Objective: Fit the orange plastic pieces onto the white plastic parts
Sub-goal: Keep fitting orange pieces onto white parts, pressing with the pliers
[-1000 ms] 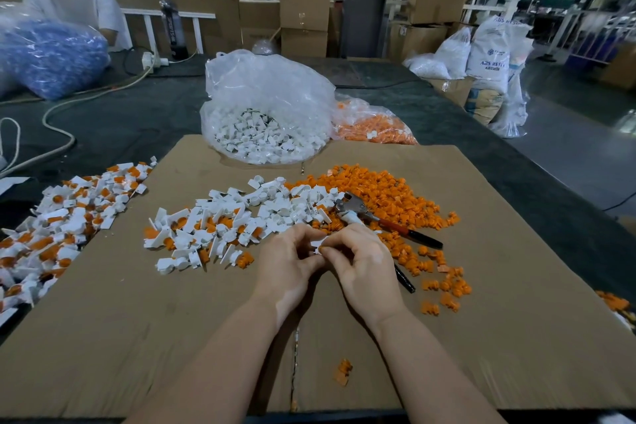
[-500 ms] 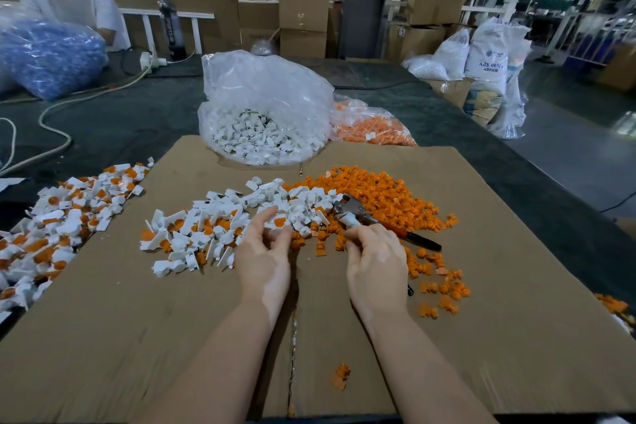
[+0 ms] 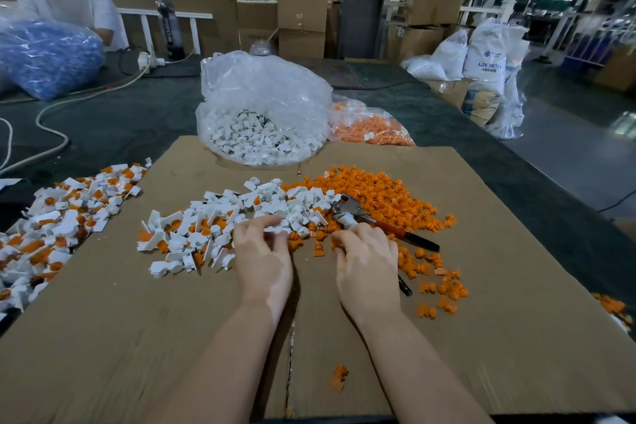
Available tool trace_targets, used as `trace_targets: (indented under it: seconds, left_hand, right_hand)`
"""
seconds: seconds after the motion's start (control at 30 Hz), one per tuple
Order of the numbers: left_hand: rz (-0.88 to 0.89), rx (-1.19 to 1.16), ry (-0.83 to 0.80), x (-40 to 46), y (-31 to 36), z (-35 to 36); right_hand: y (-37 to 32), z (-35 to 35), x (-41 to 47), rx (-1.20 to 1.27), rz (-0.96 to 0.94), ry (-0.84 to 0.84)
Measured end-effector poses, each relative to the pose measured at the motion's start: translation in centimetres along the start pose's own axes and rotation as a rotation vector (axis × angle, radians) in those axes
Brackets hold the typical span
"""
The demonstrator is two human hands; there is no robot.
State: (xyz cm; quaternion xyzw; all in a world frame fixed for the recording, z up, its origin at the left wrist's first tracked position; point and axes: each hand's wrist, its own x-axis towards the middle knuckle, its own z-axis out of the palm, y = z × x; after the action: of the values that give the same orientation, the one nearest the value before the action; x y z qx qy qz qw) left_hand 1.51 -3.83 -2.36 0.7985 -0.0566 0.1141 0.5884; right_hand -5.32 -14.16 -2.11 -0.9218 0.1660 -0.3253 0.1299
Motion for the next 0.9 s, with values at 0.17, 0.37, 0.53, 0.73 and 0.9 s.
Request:
trace_targets:
  seconds: [0.17,0.37,0.53,0.73,0.9]
  left_hand:
    - [0.221,0.377,-0.177,0.0,-0.2,0.9]
    - [0.259,0.426,-0.219,0.0,-0.1,1.1]
    - [0.250,0.419,-0.246,-0.1,0.2,0.9]
    - [0.212,0.363,-0.277,-0.3,0.6,0.7]
    - [0.193,0.256,-0.284,-0.5,0.9,0.5]
  right_hand:
    - [-0.4,-0.1,-0.2,-0.121,-0.215,-0.050]
    - [-0.6,-0.3,0.0,-0.139,-0.168,-0.068]
    - [-0.4,-0.1,-0.1,-0.098,-0.121,-0.073]
    - [0.0,0.3,-0.1,0.000,-0.088,-0.154]
    - [-0.3,-0.1,-0.2,0.053,-0.071,-0.086]
